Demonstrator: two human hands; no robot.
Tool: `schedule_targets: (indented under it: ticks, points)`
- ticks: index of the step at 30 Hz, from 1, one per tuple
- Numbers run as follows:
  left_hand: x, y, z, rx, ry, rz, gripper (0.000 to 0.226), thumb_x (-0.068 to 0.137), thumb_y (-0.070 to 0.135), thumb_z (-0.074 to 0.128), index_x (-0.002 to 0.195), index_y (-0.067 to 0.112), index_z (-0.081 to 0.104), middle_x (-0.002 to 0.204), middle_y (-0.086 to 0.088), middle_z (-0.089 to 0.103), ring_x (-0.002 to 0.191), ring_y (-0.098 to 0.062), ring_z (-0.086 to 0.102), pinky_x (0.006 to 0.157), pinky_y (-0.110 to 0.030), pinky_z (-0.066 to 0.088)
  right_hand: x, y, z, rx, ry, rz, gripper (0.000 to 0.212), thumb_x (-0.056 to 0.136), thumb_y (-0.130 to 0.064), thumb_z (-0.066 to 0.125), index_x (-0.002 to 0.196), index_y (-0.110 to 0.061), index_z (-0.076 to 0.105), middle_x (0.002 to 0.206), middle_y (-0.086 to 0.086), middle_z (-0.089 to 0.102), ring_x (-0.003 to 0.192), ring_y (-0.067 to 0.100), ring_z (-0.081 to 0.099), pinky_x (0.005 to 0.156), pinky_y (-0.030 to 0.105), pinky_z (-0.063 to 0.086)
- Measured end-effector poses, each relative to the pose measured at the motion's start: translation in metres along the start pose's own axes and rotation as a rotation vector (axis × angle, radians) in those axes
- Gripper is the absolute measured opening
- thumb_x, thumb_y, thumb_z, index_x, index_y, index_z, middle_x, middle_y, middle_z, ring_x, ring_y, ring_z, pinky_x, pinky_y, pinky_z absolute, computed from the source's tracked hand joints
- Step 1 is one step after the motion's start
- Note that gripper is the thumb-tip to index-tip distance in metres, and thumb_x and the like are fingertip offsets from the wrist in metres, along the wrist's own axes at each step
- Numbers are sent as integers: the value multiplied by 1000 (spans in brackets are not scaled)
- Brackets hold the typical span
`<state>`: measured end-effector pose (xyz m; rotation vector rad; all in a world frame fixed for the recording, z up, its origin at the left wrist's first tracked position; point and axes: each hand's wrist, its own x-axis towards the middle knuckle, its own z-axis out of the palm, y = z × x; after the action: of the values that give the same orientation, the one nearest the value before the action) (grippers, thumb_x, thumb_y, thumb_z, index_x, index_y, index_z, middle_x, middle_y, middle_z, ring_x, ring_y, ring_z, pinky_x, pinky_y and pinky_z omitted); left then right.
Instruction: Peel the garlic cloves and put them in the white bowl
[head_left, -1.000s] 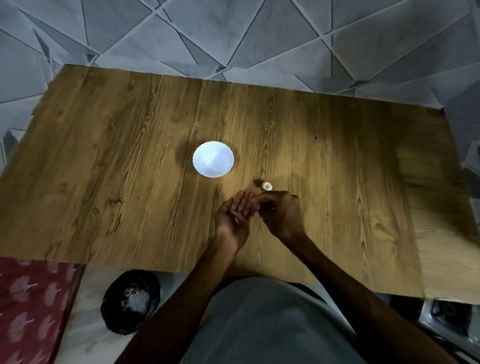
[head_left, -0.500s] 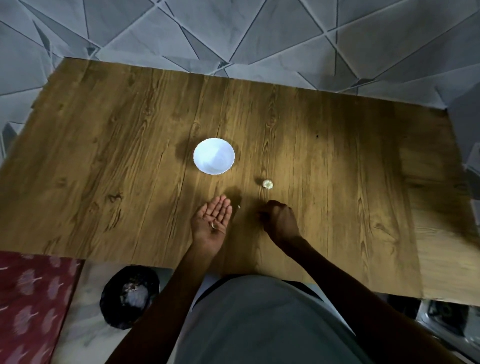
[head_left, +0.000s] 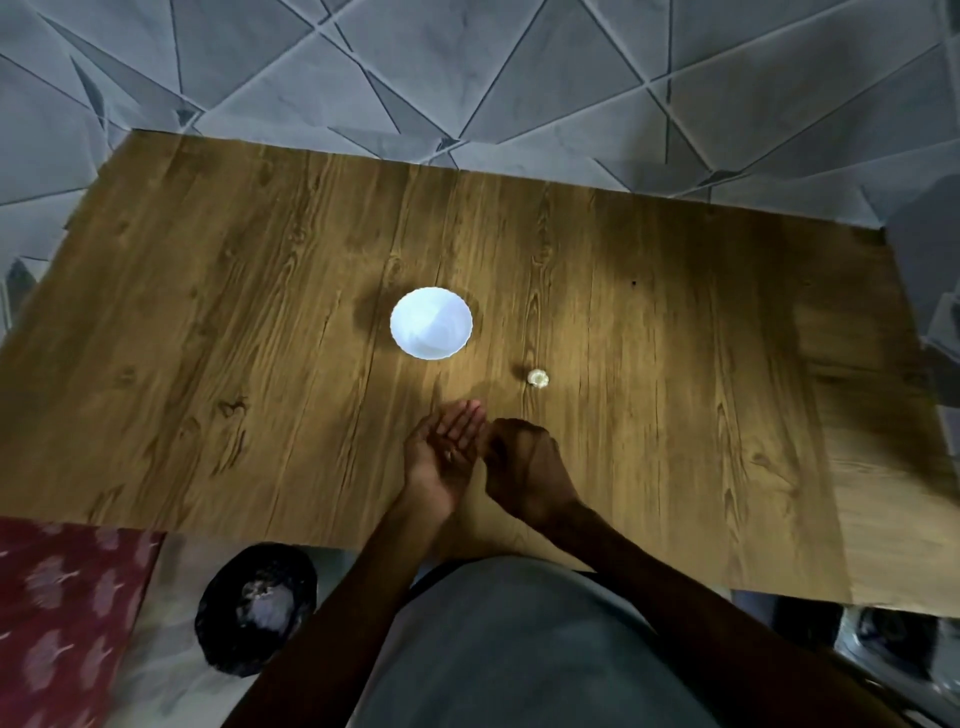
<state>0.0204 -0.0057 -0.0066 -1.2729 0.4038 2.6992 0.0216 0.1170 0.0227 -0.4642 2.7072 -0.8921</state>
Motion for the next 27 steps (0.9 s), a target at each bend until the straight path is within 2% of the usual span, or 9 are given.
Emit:
schedule_targets:
  ticks: [2,5,9,11,13,17,21,24,27]
  points:
    - [-1,-3,-1,-64,-35,-50,35,101,16,33,101,0,63,89,-16,74,83,-27,72,87,-36,55,-3,-15,11,-34,-6,-91,19,90,-12,59,104,-3,66,106,13,69,90,22,66,77,22,50]
    - [-5,-3,-6,-171,-104,-109,30,91,11,42,108,-1,63,96,-16,71,80,-27,74,61,-38,61,-7,-22,33,-299,-16,-201,52,85,-8,66,135,0,55,141,22,53,132,33,51,105,36,48]
    - [-4,4,-12,-207,-137,-62,39,91,11,39,83,0,75,90,-13,74,79,-23,74,65,-37,61,-11,-39,26,-213,116,-190,41,79,-15,77,119,-15,70,119,10,70,103,21,70,76,26,57]
    - [-5,9,-13,-206,-113,-57,50,99,13,33,76,2,76,85,-11,74,75,-21,74,62,-35,61,-10,-45,21,-193,93,-128,41,89,-22,66,129,-16,64,131,7,64,108,19,67,83,28,55]
    - [-8,14,-16,-234,-107,-72,47,100,14,34,80,2,75,85,-11,74,75,-22,74,63,-35,61,-10,-50,19,-142,84,-149,32,94,-23,54,122,-18,68,129,5,64,109,20,66,89,31,54]
    - [-23,31,-22,-303,-54,-14,37,100,15,37,86,4,70,84,-12,73,72,-23,73,60,-34,61,-13,-70,5,58,104,-121,31,88,-31,46,94,-21,75,90,3,72,74,16,65,64,26,50]
    - [-49,48,-34,-397,28,112,36,98,15,40,76,5,67,73,-10,71,61,-20,70,56,-30,59,-15,-86,17,348,-39,-237,34,87,-28,45,103,-21,75,102,-5,71,91,4,63,77,17,46]
    - [-71,72,-75,-545,114,241,32,97,16,43,76,6,66,74,-8,70,61,-21,69,58,-30,59,-21,-108,44,487,-134,-255,22,95,-15,55,108,-21,72,109,-11,70,101,4,64,82,26,53]
    - [-97,96,-134,-621,165,345,29,97,15,43,85,4,66,82,-10,72,69,-22,72,64,-30,60,-30,-146,84,523,-309,-281,26,97,-27,54,113,-18,71,113,-10,70,105,3,64,87,31,54]
